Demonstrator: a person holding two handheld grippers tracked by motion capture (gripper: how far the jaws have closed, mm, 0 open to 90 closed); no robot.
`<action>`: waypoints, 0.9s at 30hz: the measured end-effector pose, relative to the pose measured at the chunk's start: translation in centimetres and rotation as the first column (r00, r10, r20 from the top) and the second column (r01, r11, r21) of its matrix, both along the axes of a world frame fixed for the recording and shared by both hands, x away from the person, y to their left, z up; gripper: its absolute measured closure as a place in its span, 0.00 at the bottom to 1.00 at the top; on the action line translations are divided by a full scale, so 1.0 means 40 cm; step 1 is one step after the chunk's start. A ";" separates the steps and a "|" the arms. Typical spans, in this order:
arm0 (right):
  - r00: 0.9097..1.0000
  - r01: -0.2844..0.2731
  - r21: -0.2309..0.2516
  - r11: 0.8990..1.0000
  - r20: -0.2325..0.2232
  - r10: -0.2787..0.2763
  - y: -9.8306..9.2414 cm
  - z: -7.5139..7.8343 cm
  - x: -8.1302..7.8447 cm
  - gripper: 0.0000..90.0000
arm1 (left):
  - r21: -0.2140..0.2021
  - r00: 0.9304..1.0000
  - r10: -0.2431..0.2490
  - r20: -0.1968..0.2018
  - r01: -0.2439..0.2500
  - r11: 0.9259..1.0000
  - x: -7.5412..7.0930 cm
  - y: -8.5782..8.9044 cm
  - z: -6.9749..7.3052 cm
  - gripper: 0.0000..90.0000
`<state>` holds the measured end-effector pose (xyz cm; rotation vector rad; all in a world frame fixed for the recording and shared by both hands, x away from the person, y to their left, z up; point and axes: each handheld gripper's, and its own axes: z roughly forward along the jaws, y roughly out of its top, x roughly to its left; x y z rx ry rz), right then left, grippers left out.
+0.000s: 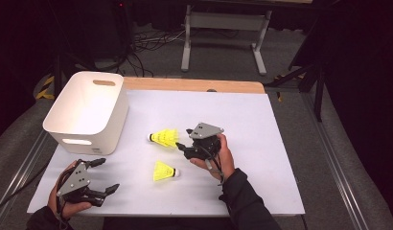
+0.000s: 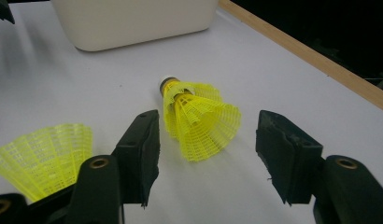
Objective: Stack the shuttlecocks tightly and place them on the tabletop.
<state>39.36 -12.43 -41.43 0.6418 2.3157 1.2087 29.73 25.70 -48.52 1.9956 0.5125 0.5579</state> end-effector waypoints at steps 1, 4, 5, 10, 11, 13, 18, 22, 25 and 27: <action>1.000 0.001 0.002 1.000 -0.001 -0.001 0.000 0.001 -0.002 0.45 | -0.002 1.000 0.000 0.000 0.000 1.000 0.000 0.000 0.000 0.08; 1.000 0.001 -0.004 1.000 0.004 -0.001 -0.002 0.004 -0.008 0.43 | -0.006 1.000 0.001 -0.002 -0.001 1.000 -0.001 0.001 0.000 0.08; 1.000 0.002 -0.007 1.000 0.008 -0.002 -0.004 0.005 -0.009 0.43 | -0.007 1.000 0.001 -0.003 -0.001 1.000 -0.001 0.001 0.000 0.08; 1.000 0.006 -0.003 1.000 0.011 -0.006 -0.010 0.009 -0.018 0.40 | -0.003 1.000 -0.001 0.000 0.001 1.000 -0.001 0.001 0.001 0.08; 1.000 0.006 -0.003 1.000 0.011 -0.006 -0.010 0.009 -0.018 0.40 | 0.000 1.000 -0.001 0.001 0.001 1.000 -0.001 0.000 0.001 0.08; 1.000 0.005 -0.001 1.000 0.014 -0.005 -0.015 0.011 -0.024 0.39 | 0.006 1.000 -0.001 0.002 0.001 1.000 -0.001 0.000 0.002 0.08; 1.000 0.007 -0.006 1.000 0.019 -0.007 -0.020 0.013 -0.032 0.37 | 0.007 1.000 -0.001 0.002 0.001 1.000 -0.002 -0.001 0.002 0.08; 1.000 0.010 -0.009 1.000 0.022 -0.010 -0.023 0.012 -0.041 0.34 | 0.007 1.000 -0.001 0.002 0.001 1.000 -0.002 -0.001 0.002 0.08; 1.000 0.010 -0.014 1.000 0.025 -0.009 -0.023 0.012 -0.045 0.33 | 0.005 1.000 -0.001 0.001 0.001 1.000 -0.002 0.000 0.002 0.08; 1.000 0.006 -0.017 1.000 0.030 -0.005 -0.021 0.013 -0.052 0.32 | 0.005 1.000 -0.001 0.002 0.001 1.000 -0.003 -0.001 0.002 0.08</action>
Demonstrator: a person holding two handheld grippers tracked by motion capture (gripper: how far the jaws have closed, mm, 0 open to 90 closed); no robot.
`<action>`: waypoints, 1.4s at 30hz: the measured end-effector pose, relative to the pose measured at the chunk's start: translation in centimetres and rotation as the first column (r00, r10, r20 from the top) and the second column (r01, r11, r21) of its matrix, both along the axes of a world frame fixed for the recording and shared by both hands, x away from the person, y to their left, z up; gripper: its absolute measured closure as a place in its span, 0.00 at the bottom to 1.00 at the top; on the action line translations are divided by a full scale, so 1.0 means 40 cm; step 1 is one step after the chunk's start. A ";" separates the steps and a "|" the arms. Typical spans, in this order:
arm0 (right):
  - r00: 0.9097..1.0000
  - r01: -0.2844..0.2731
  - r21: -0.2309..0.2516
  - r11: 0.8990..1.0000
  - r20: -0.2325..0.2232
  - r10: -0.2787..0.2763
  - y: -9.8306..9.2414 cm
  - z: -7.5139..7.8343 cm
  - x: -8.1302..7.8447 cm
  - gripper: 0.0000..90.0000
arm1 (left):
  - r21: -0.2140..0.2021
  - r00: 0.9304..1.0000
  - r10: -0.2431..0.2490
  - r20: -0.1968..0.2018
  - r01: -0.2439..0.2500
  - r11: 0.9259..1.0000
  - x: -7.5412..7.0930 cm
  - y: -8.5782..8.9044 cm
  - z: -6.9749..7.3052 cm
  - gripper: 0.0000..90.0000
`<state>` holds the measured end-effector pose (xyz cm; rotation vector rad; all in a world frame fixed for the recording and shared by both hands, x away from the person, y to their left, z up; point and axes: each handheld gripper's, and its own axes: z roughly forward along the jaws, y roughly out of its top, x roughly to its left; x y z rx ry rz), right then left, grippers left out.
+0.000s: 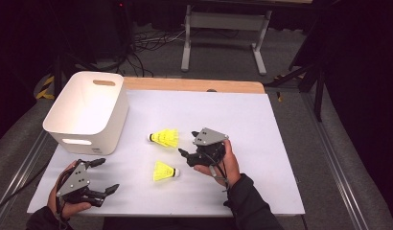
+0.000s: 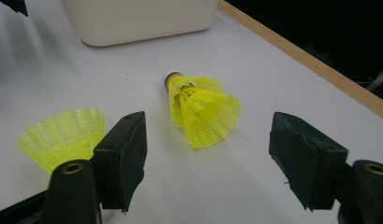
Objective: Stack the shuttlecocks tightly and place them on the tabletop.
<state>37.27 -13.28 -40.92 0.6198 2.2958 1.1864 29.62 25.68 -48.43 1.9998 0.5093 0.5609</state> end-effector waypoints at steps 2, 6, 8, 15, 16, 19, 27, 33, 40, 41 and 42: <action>1.000 -0.004 -0.001 1.000 0.002 0.004 0.000 0.000 -0.002 0.31 | 0.000 1.000 0.000 0.000 0.000 1.000 0.000 0.000 0.000 0.08; 1.000 -0.012 -0.007 1.000 0.012 0.012 0.003 0.000 -0.015 0.29 | 0.001 1.000 -0.001 0.000 0.001 1.000 0.000 0.000 0.000 0.08; 1.000 -0.011 -0.010 1.000 0.014 0.011 0.003 -0.001 -0.017 0.28 | 0.001 1.000 -0.001 0.001 0.001 1.000 0.000 0.000 0.000 0.08; 0.999 -0.025 -0.021 0.999 0.023 0.025 0.004 -0.012 -0.038 0.24 | -0.011 1.000 -0.004 0.000 0.004 1.000 0.003 0.001 -0.001 0.08; 0.999 -0.025 -0.021 0.999 0.023 0.025 0.004 -0.012 -0.038 0.24 | -0.011 1.000 -0.004 0.000 0.004 1.000 0.003 0.001 -0.001 0.08; 0.999 -0.043 -0.029 0.999 0.024 0.043 0.002 -0.017 -0.050 0.25 | -0.015 1.000 -0.010 -0.004 0.009 1.000 0.005 0.002 -0.002 0.08; 0.997 -0.068 -0.059 0.996 0.023 0.070 0.000 -0.031 -0.076 0.26 | -0.009 1.000 -0.015 0.002 0.015 1.000 0.007 0.002 0.000 0.07; 0.997 -0.083 -0.066 0.994 0.005 0.083 0.004 -0.049 -0.098 0.26 | -0.015 1.000 -0.016 0.001 0.016 1.000 0.005 0.000 -0.001 0.07; 0.993 -0.115 -0.081 0.990 -0.016 0.114 0.018 -0.067 -0.115 0.26 | -0.015 1.000 -0.023 0.001 0.023 1.000 0.007 0.002 0.000 0.07; 0.993 -0.118 -0.086 0.989 -0.017 0.117 0.021 -0.069 -0.116 0.26 | -0.017 1.000 -0.024 0.001 0.024 1.000 0.007 0.002 0.000 0.07; 0.992 -0.123 -0.088 0.989 -0.018 0.122 0.025 -0.072 -0.117 0.26 | -0.019 1.000 -0.024 0.001 0.024 1.000 0.007 0.002 0.000 0.07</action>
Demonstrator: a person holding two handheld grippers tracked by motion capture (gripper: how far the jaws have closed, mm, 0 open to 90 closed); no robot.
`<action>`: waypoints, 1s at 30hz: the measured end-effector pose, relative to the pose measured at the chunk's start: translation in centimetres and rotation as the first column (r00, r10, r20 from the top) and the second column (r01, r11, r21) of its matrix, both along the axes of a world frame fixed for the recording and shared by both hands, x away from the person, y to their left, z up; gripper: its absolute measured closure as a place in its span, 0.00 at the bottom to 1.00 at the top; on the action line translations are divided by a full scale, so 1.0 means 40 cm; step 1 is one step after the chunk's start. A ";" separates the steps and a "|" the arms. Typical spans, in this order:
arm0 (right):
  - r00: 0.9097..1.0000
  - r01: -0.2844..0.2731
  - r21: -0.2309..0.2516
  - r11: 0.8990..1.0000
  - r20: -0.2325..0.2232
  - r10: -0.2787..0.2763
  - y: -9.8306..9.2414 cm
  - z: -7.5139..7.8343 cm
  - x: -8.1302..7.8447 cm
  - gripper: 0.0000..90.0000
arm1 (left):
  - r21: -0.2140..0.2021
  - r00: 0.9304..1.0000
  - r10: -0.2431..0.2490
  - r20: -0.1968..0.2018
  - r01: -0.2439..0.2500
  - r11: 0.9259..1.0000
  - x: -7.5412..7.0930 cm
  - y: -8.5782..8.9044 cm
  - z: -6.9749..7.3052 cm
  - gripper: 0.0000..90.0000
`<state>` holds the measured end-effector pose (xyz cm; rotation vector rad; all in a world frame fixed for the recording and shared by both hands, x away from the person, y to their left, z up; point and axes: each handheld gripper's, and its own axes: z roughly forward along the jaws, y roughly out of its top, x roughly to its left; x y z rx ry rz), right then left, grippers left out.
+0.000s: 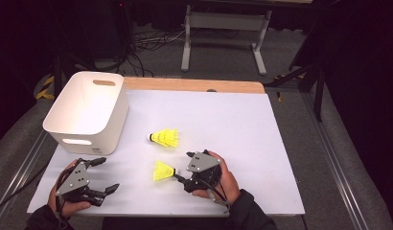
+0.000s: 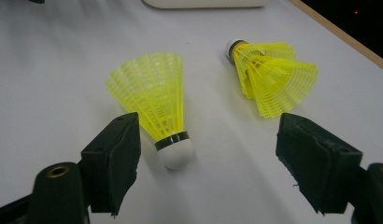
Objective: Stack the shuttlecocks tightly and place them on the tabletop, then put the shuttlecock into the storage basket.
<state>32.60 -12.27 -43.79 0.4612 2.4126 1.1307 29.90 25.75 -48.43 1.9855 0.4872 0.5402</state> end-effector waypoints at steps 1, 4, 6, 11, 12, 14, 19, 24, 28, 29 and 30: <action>1.000 -0.006 0.000 1.000 -0.003 0.006 0.003 -0.002 -0.001 0.26 | 0.000 1.000 0.000 0.000 0.000 1.000 0.000 0.000 0.000 0.07; 1.000 -0.014 0.001 1.000 -0.005 0.014 0.010 -0.005 -0.004 0.26 | 0.003 1.000 -0.004 0.011 0.004 1.000 -0.003 0.000 0.003 0.07; 1.000 -0.022 0.008 1.000 -0.009 0.022 0.019 -0.004 -0.008 0.26 | -0.003 1.000 -0.006 0.017 0.006 1.000 -0.005 0.001 0.005 0.07; 0.999 -0.046 0.006 0.999 -0.011 0.046 0.047 -0.005 -0.013 0.26 | -0.009 1.000 -0.016 0.015 0.016 1.000 -0.005 0.003 0.004 0.07; 0.999 -0.050 0.004 0.999 -0.011 0.051 0.053 -0.005 -0.014 0.26 | -0.009 1.000 -0.019 0.014 0.019 1.000 -0.006 0.003 0.005 0.07; 0.998 -0.058 0.007 0.998 -0.013 0.058 0.063 -0.006 -0.015 0.26 | -0.005 1.000 -0.020 0.015 0.020 1.000 -0.007 0.002 0.005 0.07; 0.998 -0.053 0.016 0.998 -0.024 0.053 0.079 -0.002 -0.012 0.27 | -0.013 1.000 -0.015 0.019 0.015 1.000 -0.009 0.000 0.007 0.07; 0.999 -0.032 0.032 0.999 -0.033 0.033 0.114 0.009 -0.003 0.27 | 0.003 1.000 -0.016 0.015 0.016 1.000 -0.007 -0.002 0.004 0.07; 0.998 -0.029 0.033 0.999 -0.050 0.031 0.145 0.005 0.008 0.28 | 0.001 1.000 -0.012 0.021 0.012 1.000 -0.013 0.000 0.005 0.07; 0.998 -0.025 0.027 0.999 -0.053 0.026 0.155 0.003 0.012 0.28 | 0.004 1.000 -0.012 0.021 0.012 1.000 -0.013 0.000 0.005 0.07; 0.998 -0.022 0.025 0.999 -0.055 0.024 0.163 0.002 0.015 0.29 | 0.005 1.000 -0.012 0.021 0.012 1.000 -0.013 0.000 0.006 0.07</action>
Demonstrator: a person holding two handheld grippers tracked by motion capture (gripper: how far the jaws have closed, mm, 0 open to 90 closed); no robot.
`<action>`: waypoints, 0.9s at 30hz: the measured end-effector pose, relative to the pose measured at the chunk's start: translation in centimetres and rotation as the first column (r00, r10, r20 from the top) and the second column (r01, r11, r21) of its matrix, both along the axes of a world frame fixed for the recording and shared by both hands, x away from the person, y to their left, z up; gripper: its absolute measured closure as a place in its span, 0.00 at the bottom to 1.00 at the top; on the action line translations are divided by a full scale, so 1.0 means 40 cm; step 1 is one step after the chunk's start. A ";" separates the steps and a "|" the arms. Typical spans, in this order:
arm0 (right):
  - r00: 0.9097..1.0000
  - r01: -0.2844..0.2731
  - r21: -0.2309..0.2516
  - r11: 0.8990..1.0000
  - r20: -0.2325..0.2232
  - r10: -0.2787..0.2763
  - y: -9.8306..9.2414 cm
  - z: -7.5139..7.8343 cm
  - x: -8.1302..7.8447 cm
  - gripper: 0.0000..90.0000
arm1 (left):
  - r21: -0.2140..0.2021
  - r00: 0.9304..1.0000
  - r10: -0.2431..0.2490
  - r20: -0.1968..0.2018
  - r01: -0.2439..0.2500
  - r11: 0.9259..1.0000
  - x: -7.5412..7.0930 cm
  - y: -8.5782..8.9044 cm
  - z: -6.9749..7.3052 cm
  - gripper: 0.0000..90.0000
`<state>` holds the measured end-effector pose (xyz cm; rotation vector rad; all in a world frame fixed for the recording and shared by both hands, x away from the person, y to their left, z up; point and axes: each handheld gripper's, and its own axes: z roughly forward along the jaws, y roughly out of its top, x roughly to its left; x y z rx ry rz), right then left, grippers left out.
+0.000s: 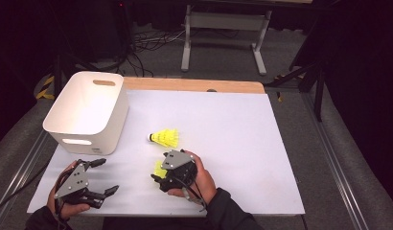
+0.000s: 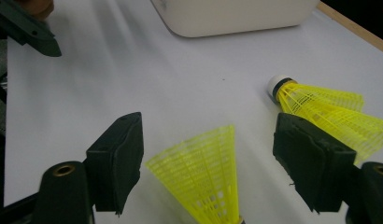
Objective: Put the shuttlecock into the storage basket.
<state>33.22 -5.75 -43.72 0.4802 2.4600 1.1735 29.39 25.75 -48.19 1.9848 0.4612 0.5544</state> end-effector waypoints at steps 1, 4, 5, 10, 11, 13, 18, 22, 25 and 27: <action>1.000 0.001 0.000 1.000 -0.005 -0.001 0.006 -0.001 0.002 0.30 | -0.005 1.000 0.001 0.001 -0.001 1.000 0.000 -0.001 0.000 0.07; 1.000 0.024 -0.021 0.999 -0.003 -0.024 0.025 -0.009 0.013 0.32 | 0.002 1.000 -0.003 -0.005 0.003 1.000 0.000 -0.005 -0.001 0.07; 1.000 0.026 -0.015 1.000 -0.008 -0.026 0.028 -0.010 0.015 0.32 | 0.008 1.000 -0.001 -0.004 0.001 1.000 -0.001 -0.006 -0.002 0.07; 0.995 0.096 -0.017 0.995 0.019 -0.096 0.037 -0.017 0.029 0.36 | 0.014 1.000 0.002 -0.008 -0.002 1.000 0.000 -0.004 -0.006 0.07; 0.995 0.104 -0.012 0.995 0.008 -0.104 0.037 -0.020 0.032 0.37 | 0.016 1.000 0.003 -0.008 -0.003 1.000 0.001 -0.002 -0.006 0.07; 0.993 0.113 -0.006 0.994 -0.021 -0.113 0.036 -0.030 0.038 0.37 | 0.014 1.000 0.003 -0.010 -0.003 1.000 -0.001 -0.002 -0.006 0.07; 0.993 0.106 -0.026 0.994 -0.052 -0.107 0.039 -0.050 0.046 0.49 | 0.026 1.000 0.005 -0.005 -0.005 1.000 -0.001 -0.001 -0.006 0.07; 0.994 0.093 -0.040 0.995 -0.054 -0.095 0.041 -0.055 0.046 0.69 | 0.025 1.000 0.006 -0.006 -0.005 1.000 -0.001 -0.001 -0.007 0.07; 0.994 0.092 -0.040 0.995 -0.048 -0.094 0.038 -0.055 0.046 0.77 | 0.026 1.000 0.004 -0.011 -0.004 1.000 -0.001 -0.002 -0.008 0.07; 0.994 0.097 -0.037 0.995 -0.038 -0.099 0.036 -0.050 0.044 0.81 | 0.025 1.000 0.004 -0.013 -0.004 1.000 0.000 -0.002 -0.008 0.07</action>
